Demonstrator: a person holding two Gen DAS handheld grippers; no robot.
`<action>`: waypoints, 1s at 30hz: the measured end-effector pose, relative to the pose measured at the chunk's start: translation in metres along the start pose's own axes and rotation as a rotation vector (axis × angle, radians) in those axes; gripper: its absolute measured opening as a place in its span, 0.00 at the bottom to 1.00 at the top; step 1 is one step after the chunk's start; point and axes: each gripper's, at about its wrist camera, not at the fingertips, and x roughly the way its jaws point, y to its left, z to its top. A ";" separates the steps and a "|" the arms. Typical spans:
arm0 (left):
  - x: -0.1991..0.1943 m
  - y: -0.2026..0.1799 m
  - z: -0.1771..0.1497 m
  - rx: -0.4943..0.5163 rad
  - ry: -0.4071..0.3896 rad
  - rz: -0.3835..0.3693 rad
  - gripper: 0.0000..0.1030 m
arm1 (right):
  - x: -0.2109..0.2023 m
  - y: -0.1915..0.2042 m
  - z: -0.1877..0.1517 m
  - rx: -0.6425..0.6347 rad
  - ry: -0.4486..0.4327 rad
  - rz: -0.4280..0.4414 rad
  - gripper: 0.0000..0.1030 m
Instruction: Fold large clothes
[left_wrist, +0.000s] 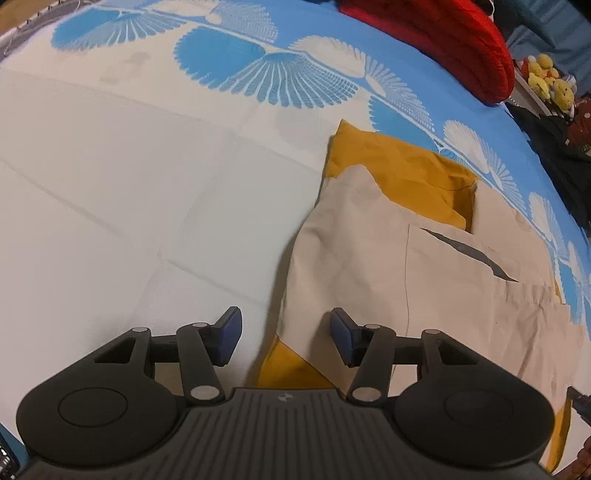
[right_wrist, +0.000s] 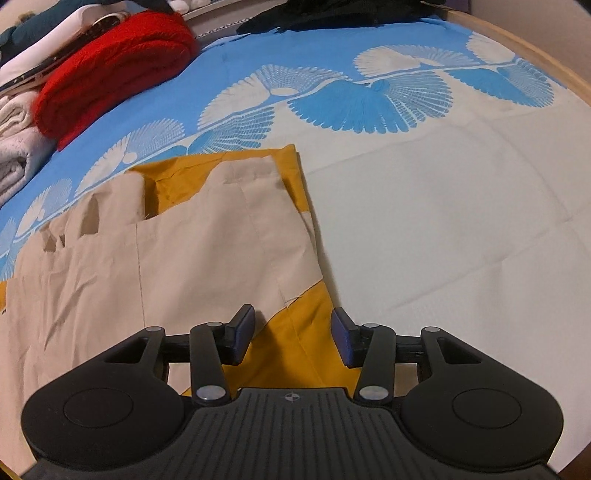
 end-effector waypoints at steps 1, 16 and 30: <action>0.000 -0.001 -0.001 0.005 -0.003 -0.005 0.55 | -0.001 0.001 -0.001 -0.016 0.003 0.008 0.33; -0.086 -0.039 -0.012 0.213 -0.469 -0.080 0.02 | -0.083 0.020 0.004 -0.126 -0.361 0.031 0.02; -0.066 -0.067 0.021 0.187 -0.543 -0.007 0.02 | -0.068 0.044 0.036 -0.083 -0.518 -0.030 0.02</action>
